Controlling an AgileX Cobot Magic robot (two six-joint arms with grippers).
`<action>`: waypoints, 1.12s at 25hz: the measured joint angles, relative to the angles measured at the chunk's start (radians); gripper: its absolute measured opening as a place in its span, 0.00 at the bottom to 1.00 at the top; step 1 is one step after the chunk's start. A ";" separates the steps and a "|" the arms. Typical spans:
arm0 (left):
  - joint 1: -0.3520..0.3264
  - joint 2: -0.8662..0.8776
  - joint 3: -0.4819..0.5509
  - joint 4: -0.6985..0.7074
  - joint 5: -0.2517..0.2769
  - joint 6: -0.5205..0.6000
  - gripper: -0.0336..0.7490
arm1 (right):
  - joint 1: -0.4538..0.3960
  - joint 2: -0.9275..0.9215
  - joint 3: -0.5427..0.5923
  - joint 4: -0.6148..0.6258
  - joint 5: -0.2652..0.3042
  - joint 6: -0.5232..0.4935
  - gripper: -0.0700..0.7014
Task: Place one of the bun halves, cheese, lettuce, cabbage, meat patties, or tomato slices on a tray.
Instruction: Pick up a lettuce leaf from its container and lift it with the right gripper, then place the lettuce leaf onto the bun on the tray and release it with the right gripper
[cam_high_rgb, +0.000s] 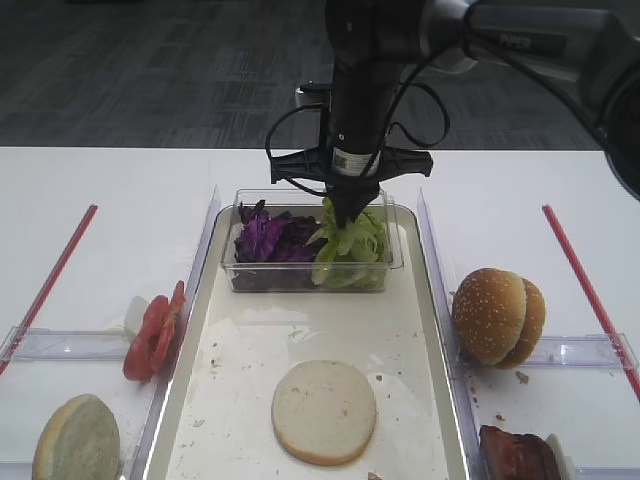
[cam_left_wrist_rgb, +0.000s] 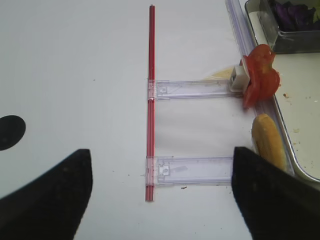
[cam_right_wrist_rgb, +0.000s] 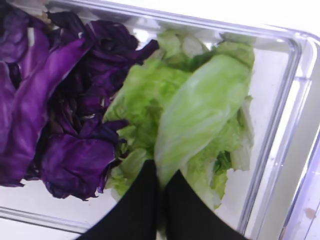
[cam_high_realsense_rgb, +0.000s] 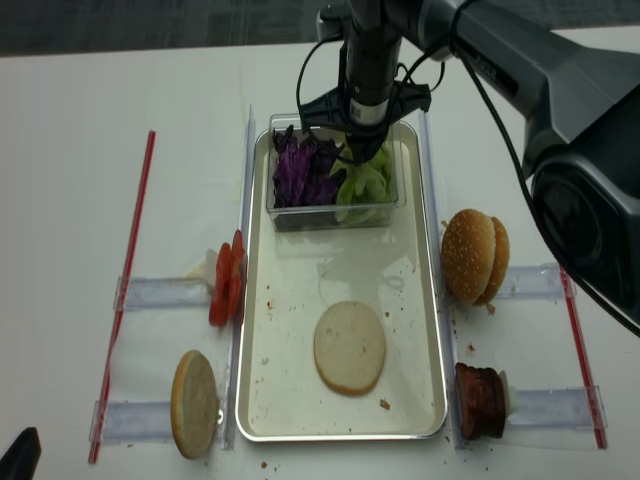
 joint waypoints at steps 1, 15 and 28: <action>0.000 0.000 0.000 0.000 0.000 0.000 0.73 | 0.000 -0.002 0.000 0.000 0.000 0.000 0.13; 0.000 0.000 0.000 0.000 0.000 0.000 0.73 | 0.000 -0.073 0.000 0.005 0.007 -0.002 0.13; 0.000 0.000 0.000 0.000 0.000 0.000 0.73 | 0.000 -0.091 0.000 0.048 0.011 -0.021 0.13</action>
